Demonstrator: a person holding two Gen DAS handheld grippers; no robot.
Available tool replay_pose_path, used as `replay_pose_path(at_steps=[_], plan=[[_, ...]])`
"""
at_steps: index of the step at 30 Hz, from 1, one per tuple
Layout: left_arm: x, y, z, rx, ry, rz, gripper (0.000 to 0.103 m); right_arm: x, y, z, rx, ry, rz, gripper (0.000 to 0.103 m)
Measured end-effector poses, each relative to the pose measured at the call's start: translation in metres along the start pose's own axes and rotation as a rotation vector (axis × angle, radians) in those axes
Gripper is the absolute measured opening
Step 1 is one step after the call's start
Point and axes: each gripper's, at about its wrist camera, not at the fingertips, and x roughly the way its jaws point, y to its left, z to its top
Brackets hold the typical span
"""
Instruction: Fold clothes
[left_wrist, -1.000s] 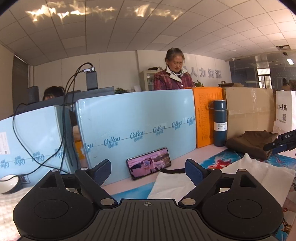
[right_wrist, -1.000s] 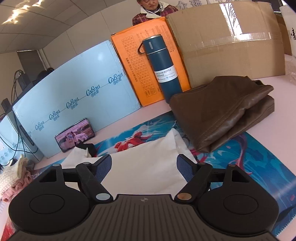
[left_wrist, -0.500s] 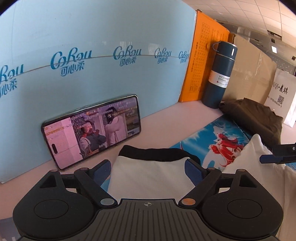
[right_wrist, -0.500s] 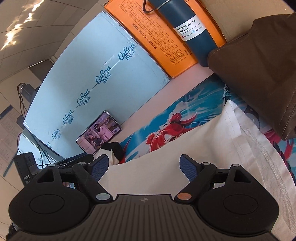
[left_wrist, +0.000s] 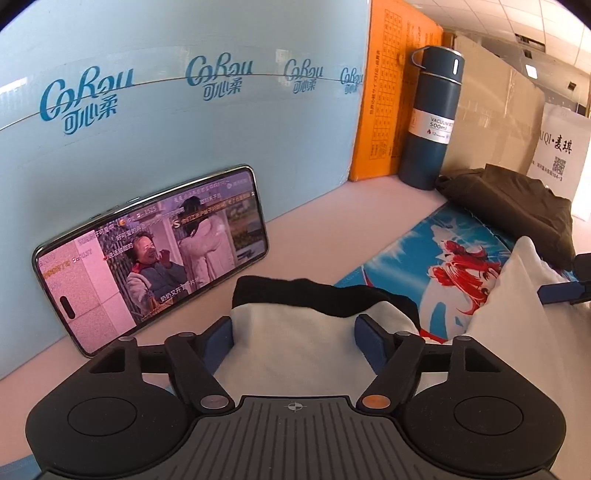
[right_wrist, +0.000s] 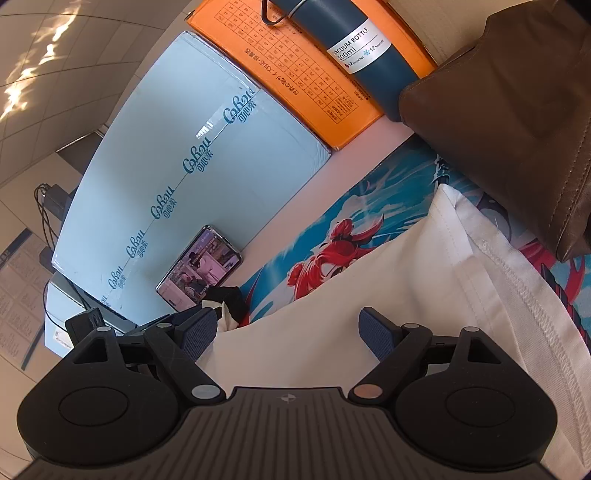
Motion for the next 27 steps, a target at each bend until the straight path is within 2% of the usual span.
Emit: replay_pose_path(at_steps=[1, 2, 3, 4, 5, 9, 17, 24, 27], plan=[[0.0, 0.001, 0.0, -0.005, -0.001, -0.003, 0.067, 0.0, 0.0, 0.0, 0.0, -0.001, 0.001, 0.083], [-0.001, 0.003, 0.0, -0.015, -0.01, 0.0, 0.057, 0.0, 0.0, 0.0, 0.0, -0.001, 0.001, 0.083], [-0.005, 0.001, 0.001, -0.003, -0.022, 0.006, 0.028, 0.0, 0.0, 0.0, 0.001, -0.002, 0.002, 0.083], [-0.009, -0.002, 0.001, 0.016, -0.034, 0.013, 0.013, 0.0, 0.0, 0.0, 0.001, -0.002, 0.002, 0.083], [-0.013, -0.005, 0.001, 0.035, -0.047, 0.02, 0.01, 0.0, -0.001, 0.0, 0.001, -0.002, 0.003, 0.083], [-0.037, -0.025, -0.001, 0.11, -0.102, 0.054, 0.01, 0.0, -0.002, 0.0, 0.005, -0.003, 0.008, 0.083], [-0.128, -0.092, -0.028, 0.215, -0.301, 0.108, 0.009, -0.005, -0.008, 0.001, 0.049, -0.028, 0.053, 0.085], [-0.192, -0.138, -0.069, 0.2, -0.403, 0.16, 0.008, -0.01, -0.016, 0.003, 0.104, -0.068, 0.074, 0.085], [-0.206, -0.142, -0.087, 0.145, -0.417, 0.172, 0.008, -0.013, -0.019, 0.004, 0.119, -0.093, 0.057, 0.085]])
